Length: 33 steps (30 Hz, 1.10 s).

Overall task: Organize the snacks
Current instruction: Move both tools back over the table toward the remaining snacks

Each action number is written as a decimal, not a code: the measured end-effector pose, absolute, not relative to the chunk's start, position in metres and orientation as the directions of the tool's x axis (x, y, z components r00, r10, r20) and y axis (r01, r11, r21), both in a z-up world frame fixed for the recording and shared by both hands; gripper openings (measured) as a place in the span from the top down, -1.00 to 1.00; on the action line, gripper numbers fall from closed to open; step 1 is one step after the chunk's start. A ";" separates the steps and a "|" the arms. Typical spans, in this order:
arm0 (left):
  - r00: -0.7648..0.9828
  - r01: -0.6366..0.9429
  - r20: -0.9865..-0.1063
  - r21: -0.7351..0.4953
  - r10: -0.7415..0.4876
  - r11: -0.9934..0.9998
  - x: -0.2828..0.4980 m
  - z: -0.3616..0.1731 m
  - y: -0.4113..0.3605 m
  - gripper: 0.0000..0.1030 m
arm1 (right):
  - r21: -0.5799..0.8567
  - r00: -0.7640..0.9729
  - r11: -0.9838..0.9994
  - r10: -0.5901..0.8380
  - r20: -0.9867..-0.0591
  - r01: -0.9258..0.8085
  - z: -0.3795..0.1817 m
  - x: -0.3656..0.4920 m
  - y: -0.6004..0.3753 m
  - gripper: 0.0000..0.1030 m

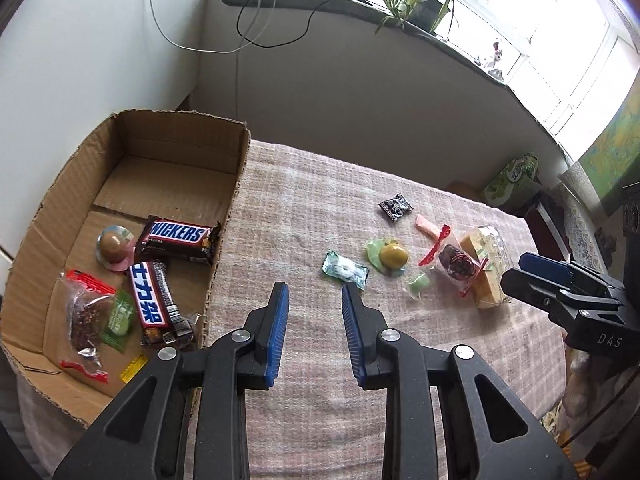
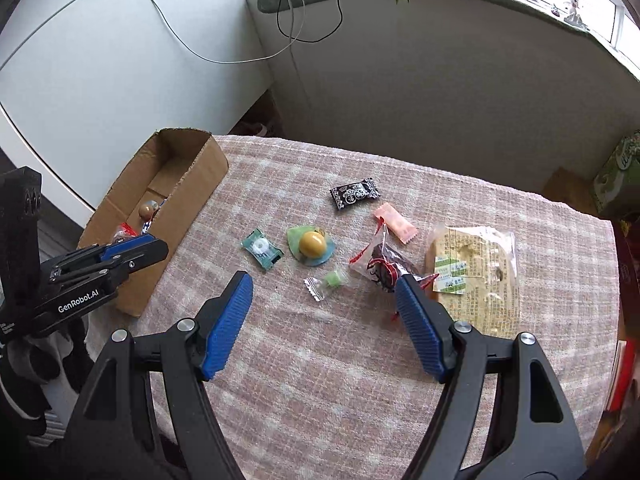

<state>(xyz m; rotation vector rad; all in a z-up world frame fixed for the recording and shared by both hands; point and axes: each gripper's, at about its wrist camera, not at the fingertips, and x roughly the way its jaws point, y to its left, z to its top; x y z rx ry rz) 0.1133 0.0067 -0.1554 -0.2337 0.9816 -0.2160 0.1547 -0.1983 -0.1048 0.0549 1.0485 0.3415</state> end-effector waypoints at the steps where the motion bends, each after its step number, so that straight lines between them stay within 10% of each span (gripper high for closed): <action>1: 0.532 0.084 -0.795 -0.292 -0.291 0.953 0.115 -0.157 0.002 0.50 | 0.210 0.448 0.948 0.299 -0.843 -0.238 -0.108 0.151 -0.202 -0.48; 15: 0.457 0.137 -0.831 -0.285 -0.316 0.949 0.147 -0.192 -0.043 0.50 | 0.174 0.435 0.939 0.296 -0.850 -0.298 -0.119 0.183 -0.218 -0.28; 19: 0.454 0.151 -0.838 -0.263 -0.303 0.953 0.156 -0.199 -0.046 0.14 | 0.141 0.401 0.922 0.289 -0.869 -0.359 -0.129 0.198 -0.206 -0.22; 33: 0.465 0.260 -0.866 -0.067 -0.186 0.963 0.175 -0.219 -0.079 0.01 | 0.128 0.299 0.891 0.278 -0.913 -0.436 -0.164 0.222 -0.198 -0.22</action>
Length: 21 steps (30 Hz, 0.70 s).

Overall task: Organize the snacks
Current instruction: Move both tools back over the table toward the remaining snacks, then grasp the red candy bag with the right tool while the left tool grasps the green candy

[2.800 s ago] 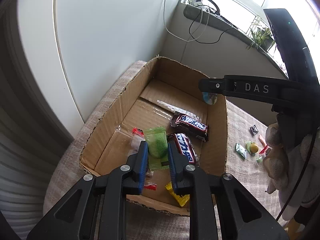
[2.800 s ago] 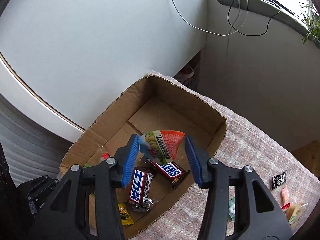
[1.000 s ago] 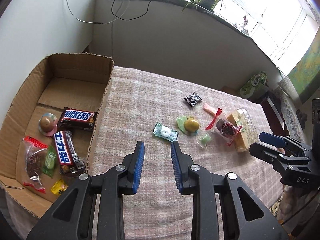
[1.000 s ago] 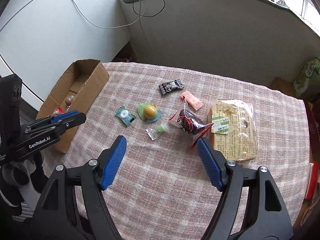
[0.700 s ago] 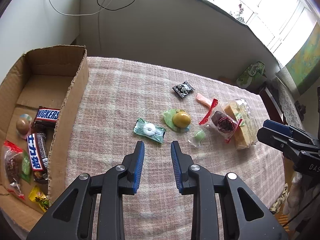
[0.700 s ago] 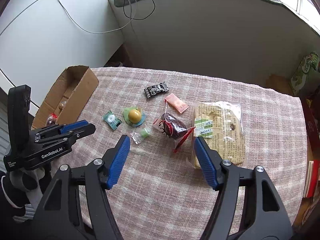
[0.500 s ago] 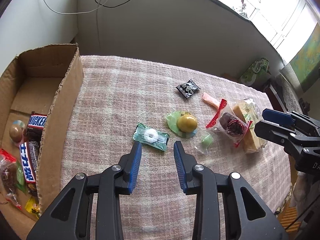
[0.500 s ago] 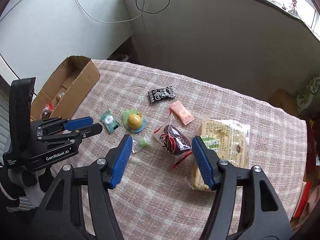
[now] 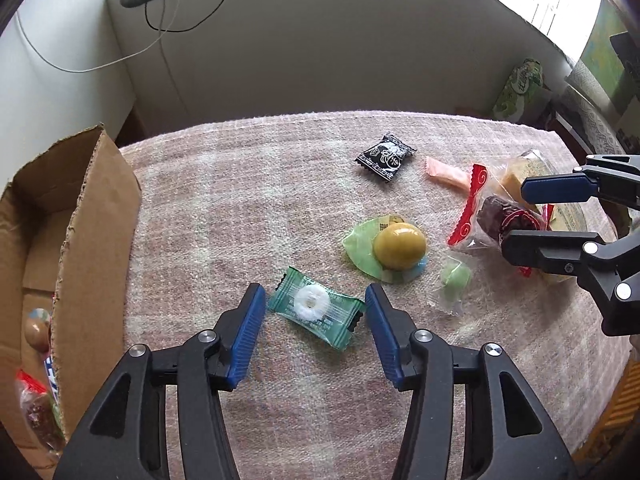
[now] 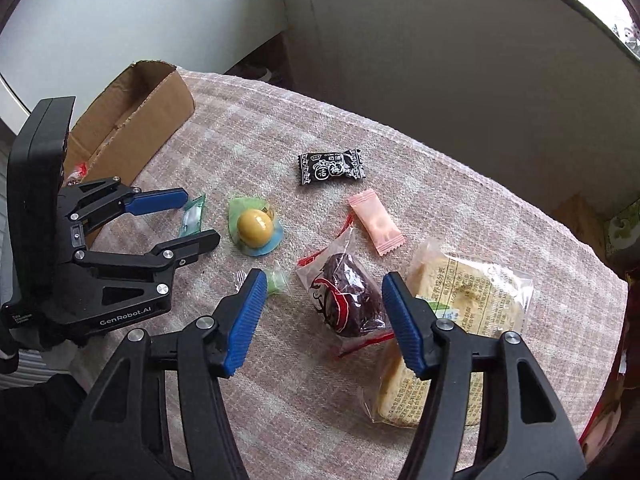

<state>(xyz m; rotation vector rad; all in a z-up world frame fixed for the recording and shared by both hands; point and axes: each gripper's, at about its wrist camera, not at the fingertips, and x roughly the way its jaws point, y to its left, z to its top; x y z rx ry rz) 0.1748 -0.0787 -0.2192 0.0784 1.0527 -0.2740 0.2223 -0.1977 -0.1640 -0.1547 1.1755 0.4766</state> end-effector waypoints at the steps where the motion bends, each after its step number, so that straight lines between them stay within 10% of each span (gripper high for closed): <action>1: 0.468 0.256 -0.863 -0.071 -0.188 0.964 0.176 -0.219 -0.078 0.01 | 0.129 0.292 0.889 0.277 -0.916 -0.439 -0.166 0.223 -0.197 -0.22; 6: 0.496 0.279 -0.845 -0.062 -0.199 0.958 0.174 -0.221 -0.075 0.03 | 0.106 0.282 0.889 0.252 -0.926 -0.446 -0.173 0.225 -0.196 -0.20; 10: 0.515 0.263 -0.833 -0.069 -0.200 0.962 0.169 -0.221 -0.065 0.33 | 0.109 0.272 0.893 0.247 -0.930 -0.436 -0.175 0.227 -0.199 0.28; 21: 0.526 0.227 -0.816 -0.137 -0.240 0.964 0.166 -0.212 -0.054 0.65 | 0.126 0.299 0.898 0.268 -0.916 -0.420 -0.167 0.219 -0.199 0.37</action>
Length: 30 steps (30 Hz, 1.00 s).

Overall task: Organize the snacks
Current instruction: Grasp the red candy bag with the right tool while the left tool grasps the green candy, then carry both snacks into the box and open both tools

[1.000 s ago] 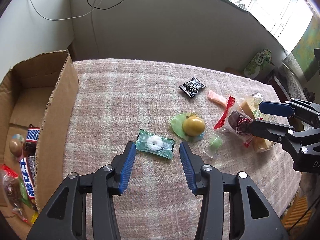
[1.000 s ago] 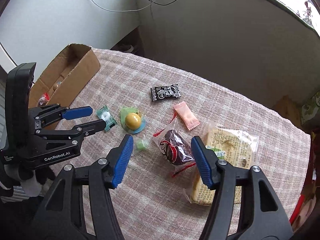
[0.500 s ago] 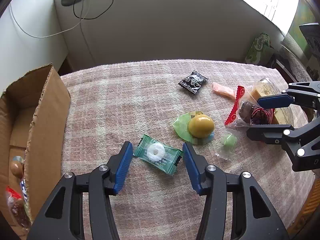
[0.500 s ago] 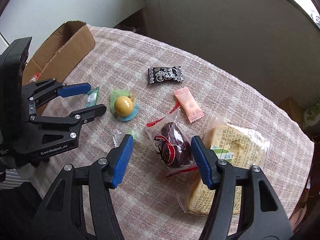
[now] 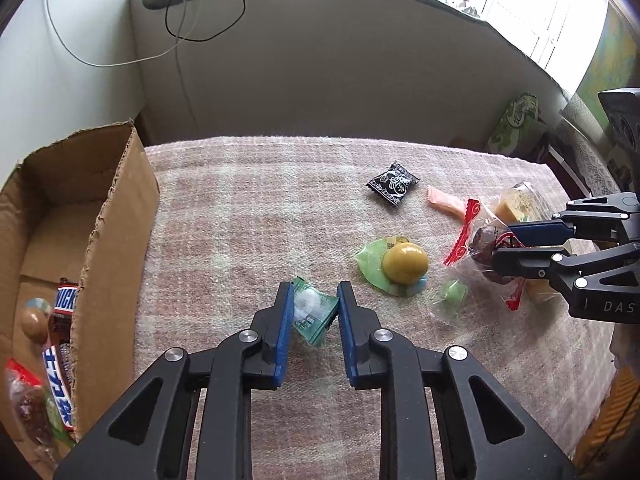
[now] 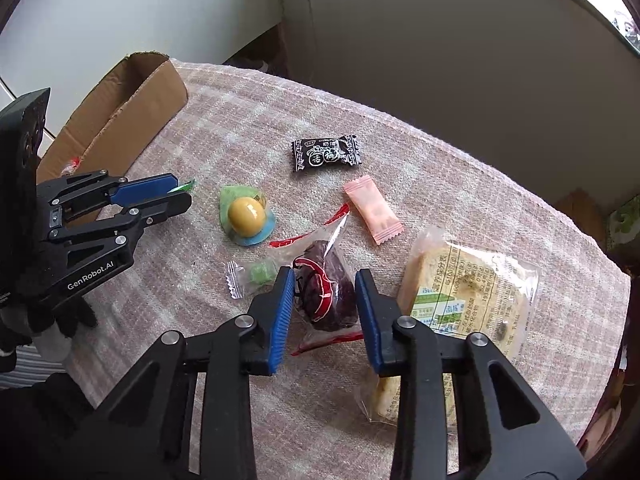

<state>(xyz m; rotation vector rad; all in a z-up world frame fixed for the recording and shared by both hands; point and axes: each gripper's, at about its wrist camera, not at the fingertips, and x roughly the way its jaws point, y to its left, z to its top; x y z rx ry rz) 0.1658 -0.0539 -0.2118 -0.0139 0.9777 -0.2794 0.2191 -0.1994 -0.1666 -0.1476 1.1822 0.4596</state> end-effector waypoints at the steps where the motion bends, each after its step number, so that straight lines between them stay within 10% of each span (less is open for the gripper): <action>1: 0.528 0.220 -0.817 -0.132 -0.232 0.967 0.166 -0.212 -0.052 0.80 | 0.123 0.302 0.899 0.267 -0.915 -0.421 -0.166 0.218 -0.199 0.39; 30: 0.617 0.145 -0.743 -0.215 -0.258 0.966 0.138 -0.148 0.003 0.92 | 0.170 0.381 0.877 0.360 -0.851 -0.449 -0.103 0.206 -0.163 0.42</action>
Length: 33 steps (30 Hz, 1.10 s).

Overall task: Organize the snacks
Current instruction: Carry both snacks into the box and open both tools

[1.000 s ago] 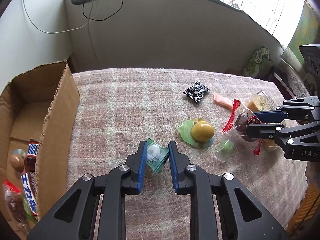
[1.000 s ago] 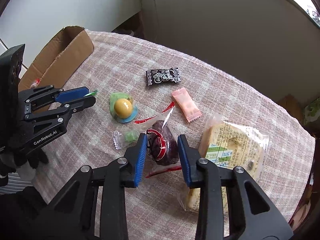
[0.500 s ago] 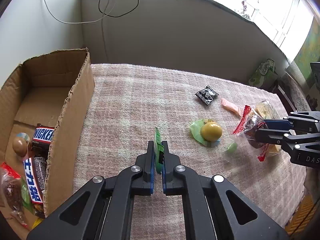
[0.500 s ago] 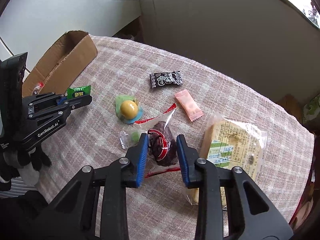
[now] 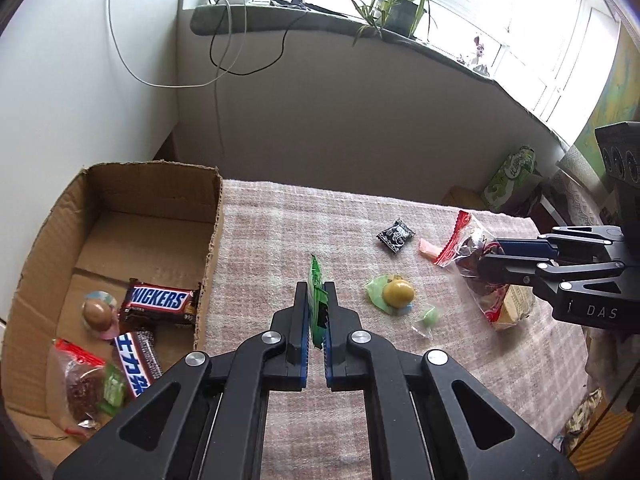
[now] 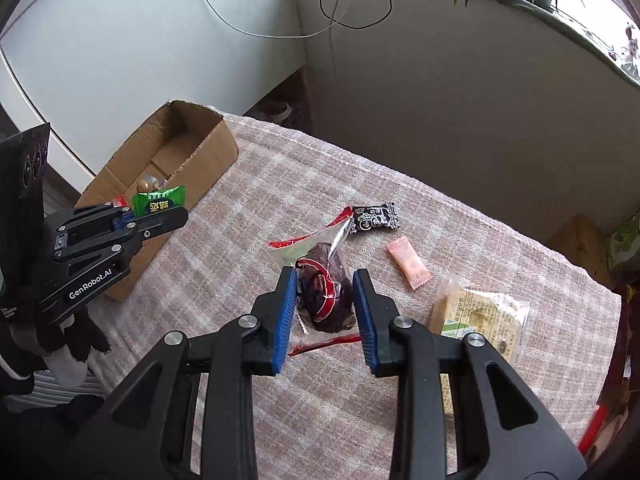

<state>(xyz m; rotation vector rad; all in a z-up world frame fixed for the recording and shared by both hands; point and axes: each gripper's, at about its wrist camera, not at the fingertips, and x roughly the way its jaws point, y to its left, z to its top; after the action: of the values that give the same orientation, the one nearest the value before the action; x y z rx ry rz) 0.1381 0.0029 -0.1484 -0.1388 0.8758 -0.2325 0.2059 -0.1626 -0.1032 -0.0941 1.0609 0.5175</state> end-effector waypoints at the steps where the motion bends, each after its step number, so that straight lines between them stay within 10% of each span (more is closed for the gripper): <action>1: 0.625 0.136 -0.739 -0.214 -0.251 0.967 0.137 -0.145 0.008 0.92 | 0.171 0.383 0.873 0.366 -0.848 -0.456 -0.100 0.206 -0.156 0.42; 33: 0.646 -0.156 -0.761 -0.212 -0.063 0.965 0.084 -0.148 0.146 0.92 | 0.191 0.277 0.746 0.455 -0.846 -0.638 -0.098 0.255 0.046 0.41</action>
<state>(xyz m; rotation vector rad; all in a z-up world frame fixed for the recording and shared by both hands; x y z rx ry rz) 0.0843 0.1460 -0.1477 -0.2697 0.8695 0.0536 0.2555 0.0463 -0.0981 -0.2004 1.0595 0.7403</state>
